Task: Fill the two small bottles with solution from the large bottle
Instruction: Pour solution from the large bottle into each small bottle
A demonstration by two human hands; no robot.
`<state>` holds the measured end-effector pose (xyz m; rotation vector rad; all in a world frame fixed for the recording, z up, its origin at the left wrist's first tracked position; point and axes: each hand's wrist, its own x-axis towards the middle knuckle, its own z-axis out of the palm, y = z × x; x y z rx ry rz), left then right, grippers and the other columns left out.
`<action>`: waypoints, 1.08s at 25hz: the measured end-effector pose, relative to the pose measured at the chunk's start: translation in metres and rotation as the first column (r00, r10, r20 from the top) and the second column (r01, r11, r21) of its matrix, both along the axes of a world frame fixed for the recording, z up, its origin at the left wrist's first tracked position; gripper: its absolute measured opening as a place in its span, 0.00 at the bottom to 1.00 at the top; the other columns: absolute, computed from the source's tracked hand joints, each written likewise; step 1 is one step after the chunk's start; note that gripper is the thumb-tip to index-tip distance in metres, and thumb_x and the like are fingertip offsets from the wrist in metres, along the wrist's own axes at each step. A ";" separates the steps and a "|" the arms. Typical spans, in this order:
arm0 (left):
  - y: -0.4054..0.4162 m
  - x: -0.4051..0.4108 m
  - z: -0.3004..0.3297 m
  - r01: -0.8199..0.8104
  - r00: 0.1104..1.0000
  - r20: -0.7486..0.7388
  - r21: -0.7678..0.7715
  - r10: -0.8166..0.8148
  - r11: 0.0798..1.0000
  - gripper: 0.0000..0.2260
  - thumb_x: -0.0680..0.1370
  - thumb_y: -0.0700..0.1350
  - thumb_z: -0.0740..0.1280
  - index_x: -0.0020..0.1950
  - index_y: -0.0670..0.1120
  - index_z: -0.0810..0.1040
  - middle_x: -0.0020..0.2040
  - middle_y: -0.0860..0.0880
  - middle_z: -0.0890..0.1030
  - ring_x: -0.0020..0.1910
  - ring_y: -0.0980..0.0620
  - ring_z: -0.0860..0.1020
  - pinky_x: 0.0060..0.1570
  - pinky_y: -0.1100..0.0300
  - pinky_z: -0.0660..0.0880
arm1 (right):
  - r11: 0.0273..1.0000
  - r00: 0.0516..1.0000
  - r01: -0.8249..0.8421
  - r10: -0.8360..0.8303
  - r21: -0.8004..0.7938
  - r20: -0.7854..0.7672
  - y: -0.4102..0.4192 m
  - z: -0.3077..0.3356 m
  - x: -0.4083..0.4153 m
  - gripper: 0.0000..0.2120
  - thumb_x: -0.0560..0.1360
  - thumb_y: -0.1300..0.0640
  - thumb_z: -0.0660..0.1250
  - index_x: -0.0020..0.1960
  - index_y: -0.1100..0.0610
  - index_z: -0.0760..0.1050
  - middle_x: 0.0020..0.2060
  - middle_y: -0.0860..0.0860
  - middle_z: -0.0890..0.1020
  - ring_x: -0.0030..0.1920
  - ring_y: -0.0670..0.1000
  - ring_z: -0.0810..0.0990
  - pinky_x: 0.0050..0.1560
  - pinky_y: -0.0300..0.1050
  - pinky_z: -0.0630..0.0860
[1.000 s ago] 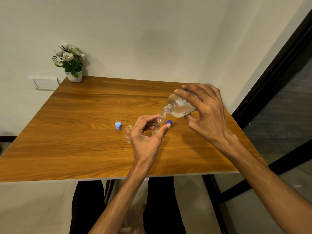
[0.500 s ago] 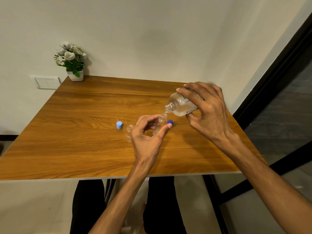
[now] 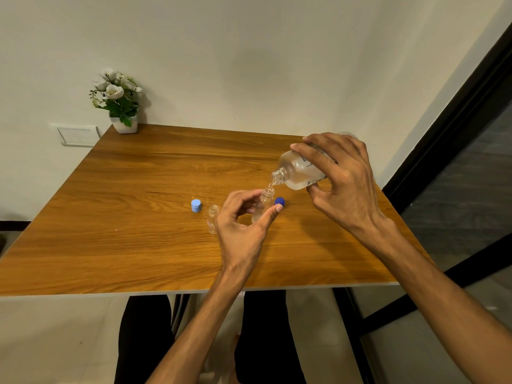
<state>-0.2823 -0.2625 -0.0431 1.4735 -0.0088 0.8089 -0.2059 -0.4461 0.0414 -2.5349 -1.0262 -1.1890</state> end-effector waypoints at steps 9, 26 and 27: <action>0.000 0.000 -0.003 -0.003 1.000 -0.002 0.003 0.003 1.000 0.18 0.67 0.38 0.84 0.53 0.50 0.83 0.48 0.49 0.84 0.46 0.59 0.80 0.46 0.68 0.76 | 1.000 1.000 0.000 0.000 -0.006 0.006 0.001 0.002 0.000 0.33 0.68 0.62 0.78 0.73 0.55 0.78 0.68 0.57 0.81 0.70 0.61 0.77 0.72 0.60 0.68; 0.001 0.001 -0.007 0.004 1.000 -0.012 -0.012 -0.004 1.000 0.18 0.68 0.39 0.84 0.54 0.48 0.84 0.50 0.47 0.84 0.47 0.49 0.83 0.46 0.66 0.78 | 1.000 1.000 0.003 -0.002 -0.013 0.014 0.001 0.003 0.000 0.33 0.68 0.62 0.78 0.73 0.55 0.78 0.68 0.56 0.81 0.70 0.60 0.77 0.73 0.58 0.66; 0.001 0.000 -0.007 0.005 1.000 -0.013 -0.016 -0.005 1.000 0.18 0.68 0.39 0.84 0.54 0.49 0.84 0.50 0.47 0.84 0.47 0.48 0.83 0.46 0.66 0.78 | 1.000 1.000 0.003 -0.003 -0.014 0.012 0.001 0.003 0.000 0.33 0.68 0.62 0.78 0.73 0.55 0.78 0.69 0.56 0.81 0.71 0.60 0.77 0.73 0.58 0.66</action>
